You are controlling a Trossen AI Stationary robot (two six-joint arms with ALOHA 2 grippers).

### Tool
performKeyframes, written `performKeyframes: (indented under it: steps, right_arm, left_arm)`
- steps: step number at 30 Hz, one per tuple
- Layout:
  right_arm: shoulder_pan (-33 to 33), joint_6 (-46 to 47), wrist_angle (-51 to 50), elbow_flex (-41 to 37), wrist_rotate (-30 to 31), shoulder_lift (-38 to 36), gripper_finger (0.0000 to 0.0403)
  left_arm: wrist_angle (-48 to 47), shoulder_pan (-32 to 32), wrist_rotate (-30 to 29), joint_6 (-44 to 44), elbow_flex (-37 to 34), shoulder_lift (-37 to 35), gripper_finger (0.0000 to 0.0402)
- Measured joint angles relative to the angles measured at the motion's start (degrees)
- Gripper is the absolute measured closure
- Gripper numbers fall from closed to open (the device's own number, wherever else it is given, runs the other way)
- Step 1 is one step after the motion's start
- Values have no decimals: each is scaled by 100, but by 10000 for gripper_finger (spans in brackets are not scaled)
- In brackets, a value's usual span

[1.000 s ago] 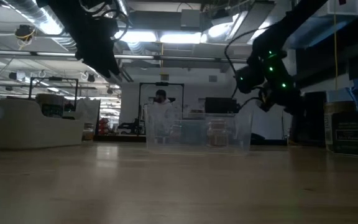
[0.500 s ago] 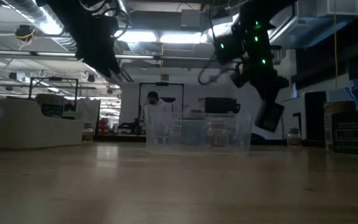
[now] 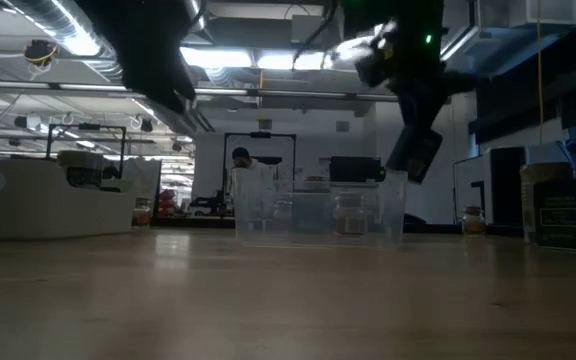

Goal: Sort spices by type
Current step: Put the black seasoning can into the bottom transparent bin

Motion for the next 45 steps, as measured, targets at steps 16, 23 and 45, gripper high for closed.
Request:
performKeyframes:
  steps: [16,23,45]
  right_arm:
    - [1910,1951,101,897,-559,0,259]
    - [2335,2102,1337,897,-652,52,258]
    - [2619,2226,3007,890,-920,1014,258]
  left_arm:
    - [730,-2024,-266,-449,4,559,94]
    - [1815,-2650,-591,-313,4,1154,94]
    - [2865,-2862,-830,-279,953,2985,94]
